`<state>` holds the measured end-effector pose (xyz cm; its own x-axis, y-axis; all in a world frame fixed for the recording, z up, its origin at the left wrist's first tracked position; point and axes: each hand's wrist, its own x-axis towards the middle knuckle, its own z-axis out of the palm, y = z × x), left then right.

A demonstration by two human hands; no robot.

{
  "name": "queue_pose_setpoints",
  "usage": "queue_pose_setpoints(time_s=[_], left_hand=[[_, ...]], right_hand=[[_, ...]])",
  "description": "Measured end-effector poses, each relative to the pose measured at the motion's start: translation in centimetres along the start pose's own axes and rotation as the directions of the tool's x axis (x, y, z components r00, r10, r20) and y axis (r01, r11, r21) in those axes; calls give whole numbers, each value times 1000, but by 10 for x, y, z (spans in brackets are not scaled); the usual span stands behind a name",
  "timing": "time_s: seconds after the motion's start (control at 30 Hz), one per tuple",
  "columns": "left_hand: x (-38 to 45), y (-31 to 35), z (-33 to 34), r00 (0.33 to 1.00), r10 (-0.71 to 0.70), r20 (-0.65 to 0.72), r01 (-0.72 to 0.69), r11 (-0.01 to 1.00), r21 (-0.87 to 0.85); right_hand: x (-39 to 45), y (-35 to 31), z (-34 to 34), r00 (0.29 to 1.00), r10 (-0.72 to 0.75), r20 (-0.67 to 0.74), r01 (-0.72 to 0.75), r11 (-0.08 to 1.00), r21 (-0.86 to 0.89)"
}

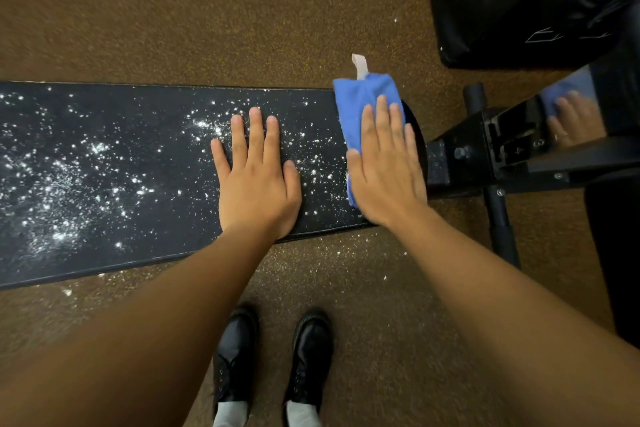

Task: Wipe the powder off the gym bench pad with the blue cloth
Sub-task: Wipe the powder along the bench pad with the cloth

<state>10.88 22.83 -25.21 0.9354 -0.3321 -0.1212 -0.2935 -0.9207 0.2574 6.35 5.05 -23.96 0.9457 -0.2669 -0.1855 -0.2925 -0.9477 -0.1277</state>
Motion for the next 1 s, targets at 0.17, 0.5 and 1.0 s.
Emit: queue_pose_setpoints(time_s=[0.17, 0.5, 1.0], left_hand=[[-1, -1, 0, 1000, 2, 5, -2, 1000, -6], [0, 0, 1, 1000, 1, 0, -1, 1000, -2], [-1, -1, 1, 1000, -3, -3, 3, 1000, 5]], right_hand=[[-19, 19, 1, 1000, -21, 16, 21, 1000, -3], [-7, 1, 3, 998, -67, 10, 67, 998, -16], [-15, 0, 4, 996, -87, 28, 87, 996, 9]])
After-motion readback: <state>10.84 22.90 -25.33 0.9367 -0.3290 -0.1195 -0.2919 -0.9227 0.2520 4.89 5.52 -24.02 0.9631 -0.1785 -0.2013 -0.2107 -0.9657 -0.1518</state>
